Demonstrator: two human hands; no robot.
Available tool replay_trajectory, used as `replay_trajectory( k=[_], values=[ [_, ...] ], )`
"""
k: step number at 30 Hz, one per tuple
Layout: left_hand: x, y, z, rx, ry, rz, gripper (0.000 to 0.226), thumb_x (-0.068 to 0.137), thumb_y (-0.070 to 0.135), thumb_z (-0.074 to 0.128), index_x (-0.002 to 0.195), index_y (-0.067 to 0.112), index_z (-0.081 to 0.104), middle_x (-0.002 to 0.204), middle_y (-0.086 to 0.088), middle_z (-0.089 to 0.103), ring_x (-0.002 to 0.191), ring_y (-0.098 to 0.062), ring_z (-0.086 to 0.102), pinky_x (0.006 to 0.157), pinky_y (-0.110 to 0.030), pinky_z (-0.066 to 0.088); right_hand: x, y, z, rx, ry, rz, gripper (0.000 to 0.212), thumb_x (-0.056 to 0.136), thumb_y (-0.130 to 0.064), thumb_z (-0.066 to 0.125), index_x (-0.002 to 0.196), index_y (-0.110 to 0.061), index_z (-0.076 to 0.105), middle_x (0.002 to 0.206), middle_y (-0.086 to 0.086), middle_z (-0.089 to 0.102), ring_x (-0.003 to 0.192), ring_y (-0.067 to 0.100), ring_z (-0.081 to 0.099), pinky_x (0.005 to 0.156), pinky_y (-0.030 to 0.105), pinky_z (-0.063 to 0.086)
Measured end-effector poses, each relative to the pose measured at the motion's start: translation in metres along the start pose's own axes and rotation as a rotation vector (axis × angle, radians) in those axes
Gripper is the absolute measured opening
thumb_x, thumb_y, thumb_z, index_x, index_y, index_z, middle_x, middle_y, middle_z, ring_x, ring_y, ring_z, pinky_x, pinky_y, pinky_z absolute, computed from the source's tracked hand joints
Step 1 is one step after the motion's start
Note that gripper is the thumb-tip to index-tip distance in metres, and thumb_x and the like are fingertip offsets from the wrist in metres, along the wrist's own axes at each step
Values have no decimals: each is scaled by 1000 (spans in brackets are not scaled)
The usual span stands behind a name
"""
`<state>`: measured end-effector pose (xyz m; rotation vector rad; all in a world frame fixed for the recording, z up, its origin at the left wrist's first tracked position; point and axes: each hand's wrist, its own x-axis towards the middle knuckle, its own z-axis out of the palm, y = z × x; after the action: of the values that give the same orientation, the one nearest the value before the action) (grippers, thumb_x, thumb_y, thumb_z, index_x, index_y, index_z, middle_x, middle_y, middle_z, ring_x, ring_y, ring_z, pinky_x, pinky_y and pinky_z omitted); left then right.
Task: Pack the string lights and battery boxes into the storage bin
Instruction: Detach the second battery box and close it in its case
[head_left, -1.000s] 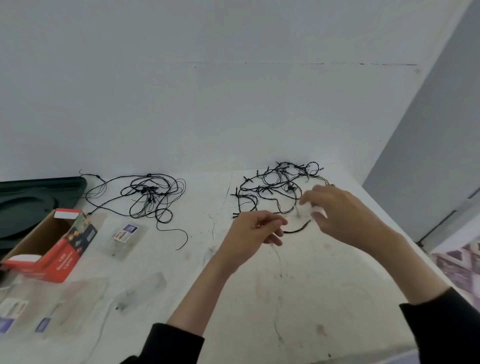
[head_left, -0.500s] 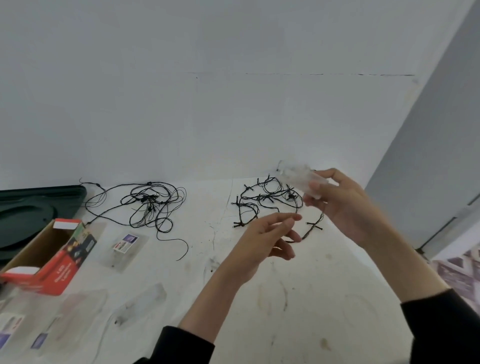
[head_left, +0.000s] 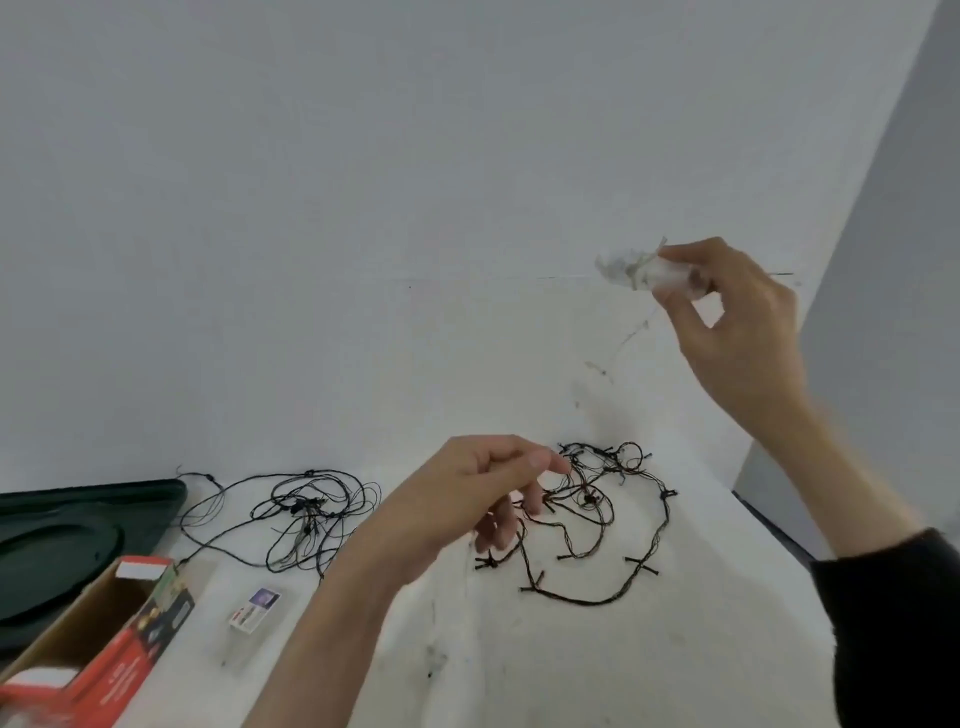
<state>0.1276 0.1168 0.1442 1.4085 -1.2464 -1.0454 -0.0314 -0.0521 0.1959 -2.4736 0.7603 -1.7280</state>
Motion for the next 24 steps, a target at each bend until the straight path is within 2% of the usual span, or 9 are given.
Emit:
replay_trajectory(
  k=[4,7,9,11,14,18,20,22,24],
  values=[
    [-12,52,-33,391,250,148,11,89,24,61,91,22,71,69,8,68,38,-9,47,42,-15,36,16,5,1,-191,-82,-170,22,84,3,60,105,-4,60,83,2,56,80,28,51,69,26,33],
    [-11,87,-50,864,531,310,12,90,30,59,85,28,69,72,12,68,46,-2,52,55,-19,42,21,-2,0,-169,-341,-89,23,83,-1,61,103,-14,62,78,0,57,77,23,53,69,28,33],
    [-10,109,-60,1090,705,411,14,92,32,55,91,30,69,80,12,69,64,-8,58,69,-29,47,24,-9,-1,-8,-600,37,22,82,-10,64,98,-26,64,77,3,61,76,21,57,72,33,43],
    [-4,124,-72,1164,781,489,17,93,31,52,95,28,68,85,10,69,75,-19,62,74,-37,49,25,-19,-2,265,-832,139,21,79,-18,68,95,-32,67,85,8,66,79,25,60,80,39,50],
    [8,132,-90,1193,783,478,17,94,31,52,97,28,68,86,9,69,78,-20,62,73,-34,48,25,-32,-2,703,-963,216,23,77,-7,70,95,-20,69,89,9,69,80,27,61,76,32,53],
    [18,125,-107,1100,706,435,15,92,34,53,91,30,68,81,12,68,60,-3,53,67,-28,43,26,-45,4,1285,-857,251,31,65,-18,83,93,-15,70,84,7,69,73,21,63,68,29,52],
    [20,117,-110,972,656,439,13,91,32,55,85,31,67,75,13,67,53,-1,50,65,-28,45,30,-49,10,1517,-655,354,36,55,-20,88,87,-16,71,84,6,68,69,19,62,64,27,52],
    [19,111,-110,801,613,449,13,90,31,58,81,30,67,72,11,67,45,-4,48,56,-19,44,36,-56,17,1677,-431,467,40,50,-19,90,84,-14,69,85,6,64,67,18,58,65,25,52],
    [17,107,-107,651,550,432,12,89,31,59,83,29,70,72,7,68,42,-7,47,47,-12,37,42,-66,22,1759,-255,550,33,63,-16,80,92,-11,66,88,8,64,68,16,59,68,23,53]
  ],
)
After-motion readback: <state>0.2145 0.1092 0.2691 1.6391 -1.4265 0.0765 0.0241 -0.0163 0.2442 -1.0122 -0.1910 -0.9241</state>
